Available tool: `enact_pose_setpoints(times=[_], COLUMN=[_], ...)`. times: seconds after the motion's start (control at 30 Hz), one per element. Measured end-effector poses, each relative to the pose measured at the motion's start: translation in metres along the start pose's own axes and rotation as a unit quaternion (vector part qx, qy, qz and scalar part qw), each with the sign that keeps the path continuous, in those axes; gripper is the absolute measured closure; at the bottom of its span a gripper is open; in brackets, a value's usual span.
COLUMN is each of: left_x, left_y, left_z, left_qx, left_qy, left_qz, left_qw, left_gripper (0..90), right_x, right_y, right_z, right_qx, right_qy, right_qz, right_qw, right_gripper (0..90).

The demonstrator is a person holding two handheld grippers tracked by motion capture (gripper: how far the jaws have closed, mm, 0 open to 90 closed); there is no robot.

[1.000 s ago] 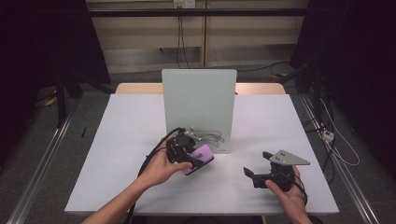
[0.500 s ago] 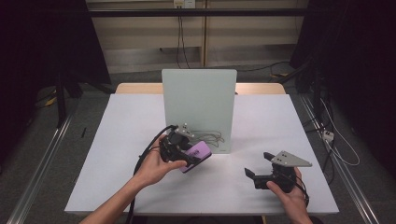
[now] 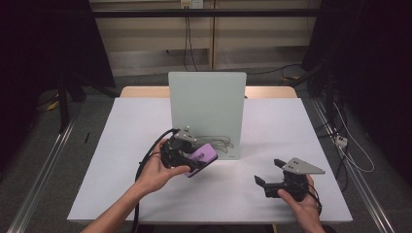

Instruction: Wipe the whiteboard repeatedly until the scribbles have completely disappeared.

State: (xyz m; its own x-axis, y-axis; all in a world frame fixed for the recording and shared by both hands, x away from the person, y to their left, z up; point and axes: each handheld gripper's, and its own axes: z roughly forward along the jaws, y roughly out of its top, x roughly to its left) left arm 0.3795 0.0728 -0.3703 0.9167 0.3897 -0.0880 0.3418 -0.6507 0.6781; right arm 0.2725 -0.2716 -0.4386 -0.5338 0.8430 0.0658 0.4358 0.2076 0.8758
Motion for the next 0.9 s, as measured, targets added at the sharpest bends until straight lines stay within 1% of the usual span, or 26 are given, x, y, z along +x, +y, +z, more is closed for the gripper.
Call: enact_pose_setpoints(times=[0.03, 0.1, 0.2, 0.23, 0.3, 0.33, 0.37, 0.4, 0.43, 0.47, 0.5, 0.53, 0.6, 0.63, 0.67, 0.7, 0.73, 0.77, 0.8, 0.83, 0.87, 0.9], left_x=[0.001, 0.001, 0.001, 0.002, 0.001, 0.002, 0.002, 0.001, 0.001, 0.002, 0.002, 0.003, 0.004, 0.005, 0.006, 0.008, 0.011, 0.012, 0.013, 0.015, 0.015, 0.016], left_y=[0.000, -0.002, -0.003, -0.004, -0.004, -0.004, -0.004, -0.004, -0.003, -0.002, -0.001, -0.001, -0.002, -0.003, -0.003, -0.004, -0.005, -0.006, -0.007, -0.007, -0.008, -0.008], left_z=[-0.002, -0.004, -0.009, -0.010, -0.011, -0.013, -0.013, -0.013, -0.014, -0.013, -0.014, -0.014, -0.015, -0.015, -0.016, -0.016, -0.017, -0.017, -0.018, -0.019, -0.020, -0.021], left_qx=[0.001, -0.016, -0.022, -0.029, -0.033, -0.030, -0.029, -0.033, -0.031, -0.035, -0.033, -0.033, -0.034, -0.038, -0.039, -0.041, -0.042, -0.048, -0.052, -0.050, -0.055, -0.059], left_qy=[0.001, 0.003, 0.019, 0.021, 0.024, 0.030, 0.031, 0.036, 0.044, 0.038, 0.042, 0.045, 0.054, 0.057, 0.063, 0.063, 0.068, 0.073, 0.084, 0.084, 0.090, 0.093], left_qz=[0.007, 0.012, 0.020, 0.023, 0.024, 0.030, 0.032, 0.030, 0.033, 0.034, 0.042, 0.045, 0.048, 0.044, 0.045, 0.042, 0.043, 0.041, 0.042, 0.046, 0.044, 0.046], left_qw=[1.0000, 0.9998, 0.9994, 0.9991, 0.9989, 0.9987, 0.9986, 0.9984, 0.9980, 0.9981, 0.9977, 0.9974, 0.9968, 0.9966, 0.9963, 0.9963, 0.9959, 0.9953, 0.9942, 0.9941, 0.9935, 0.9928], left_gripper=[41.3, 41.3, 41.3, 41.2, 41.3, 41.3, 41.3, 41.2, 41.2, 41.3, 41.3, 41.3, 41.2, 41.3, 41.2, 41.2, 41.2, 41.2, 41.2, 41.2, 41.2, 41.3], right_x=[0.000, -0.001, -0.001, -0.001, -0.002, -0.001, -0.001, -0.001, -0.001, 0.000, 0.000, -0.001, -0.001, -0.001, -0.001, 0.000, 0.000, 0.000, 0.000, 0.000, 0.000, 0.000], right_y=[0.000, 0.001, 0.002, 0.002, 0.003, 0.003, 0.002, 0.002, 0.002, 0.002, 0.001, 0.001, 0.001, 0.001, 0.001, 0.001, 0.001, 0.001, 0.001, 0.001, 0.001, 0.001], right_z=[0.000, 0.001, 0.005, 0.006, 0.007, 0.006, 0.006, 0.005, 0.003, 0.002, 0.002, 0.002, 0.002, 0.002, 0.002, 0.002, 0.002, 0.002, 0.002, 0.002, 0.002, 0.002], right_qx=[-0.001, 0.000, 0.004, 0.004, 0.003, 0.003, 0.004, 0.002, 0.001, 0.000, 0.001, 0.001, 0.001, 0.001, 0.001, 0.001, 0.001, 0.001, 0.001, 0.001, 0.001, 0.001], right_qy=[0.000, -0.001, -0.001, 0.000, -0.002, -0.002, -0.002, -0.001, 0.000, 0.001, 0.001, 0.001, 0.001, 0.002, 0.002, 0.002, 0.002, 0.002, 0.002, 0.002, 0.002, 0.002], right_qz=[0.000, 0.003, 0.006, 0.006, 0.003, 0.004, 0.003, 0.003, 0.002, 0.001, -0.001, -0.003, -0.002, -0.002, -0.003, -0.003, -0.003, -0.004, -0.004, -0.004, -0.004, -0.004], right_qw=[1.0000, 1.0000, 1.0000, 1.0000, 1.0000, 1.0000, 1.0000, 1.0000, 1.0000, 1.0000, 1.0000, 1.0000, 1.0000, 1.0000, 1.0000, 1.0000, 1.0000, 1.0000, 1.0000, 1.0000, 1.0000, 1.0000], right_gripper=[5.8, 5.8, 6.1, 6.1, 6.1, 6.1, 6.1, 6.1, 5.9, 5.9, 5.9, 5.9, 5.9, 5.9, 5.9, 5.9, 5.9, 5.9, 5.9, 5.9, 5.9, 5.9])
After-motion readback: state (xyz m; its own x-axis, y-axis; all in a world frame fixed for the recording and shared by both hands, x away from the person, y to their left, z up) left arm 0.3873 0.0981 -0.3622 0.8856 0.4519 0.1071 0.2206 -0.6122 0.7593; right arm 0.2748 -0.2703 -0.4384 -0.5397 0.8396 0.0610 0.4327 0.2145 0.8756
